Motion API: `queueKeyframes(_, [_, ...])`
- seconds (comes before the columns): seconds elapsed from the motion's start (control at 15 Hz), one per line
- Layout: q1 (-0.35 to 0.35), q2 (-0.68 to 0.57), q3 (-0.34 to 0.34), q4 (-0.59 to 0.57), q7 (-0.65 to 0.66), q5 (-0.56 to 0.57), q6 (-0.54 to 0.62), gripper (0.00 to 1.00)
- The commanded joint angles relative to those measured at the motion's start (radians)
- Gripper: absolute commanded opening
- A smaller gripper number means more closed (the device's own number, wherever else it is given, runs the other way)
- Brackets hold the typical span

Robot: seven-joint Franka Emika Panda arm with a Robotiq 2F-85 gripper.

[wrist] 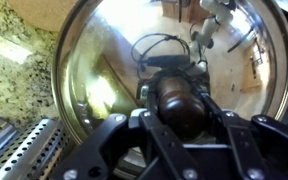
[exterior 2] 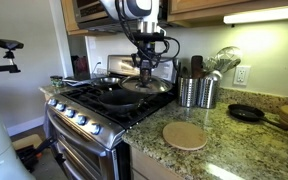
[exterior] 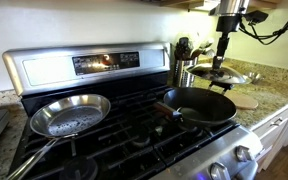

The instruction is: Place the silver lid on top of the pan on the right side of the stove

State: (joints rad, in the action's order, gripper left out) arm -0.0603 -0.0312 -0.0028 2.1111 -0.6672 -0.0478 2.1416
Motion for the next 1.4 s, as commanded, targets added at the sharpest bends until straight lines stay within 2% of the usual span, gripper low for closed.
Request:
queueKeyframes(0.0, [0.018, 0.024, 0.005, 0.051, -0.09, -0.028, 0.063, 0.2])
queueKeyframes(0.27, [0.035, 0.011, 0.029, 0.093, -0.147, -0.042, 0.109, 0.2])
queueKeyframes(0.8, [0.119, 0.069, 0.109, 0.263, -0.215, 0.012, 0.27, 0.2])
queueKeyframes(1.33, [0.153, 0.081, 0.136, 0.321, -0.301, -0.023, 0.365, 0.2])
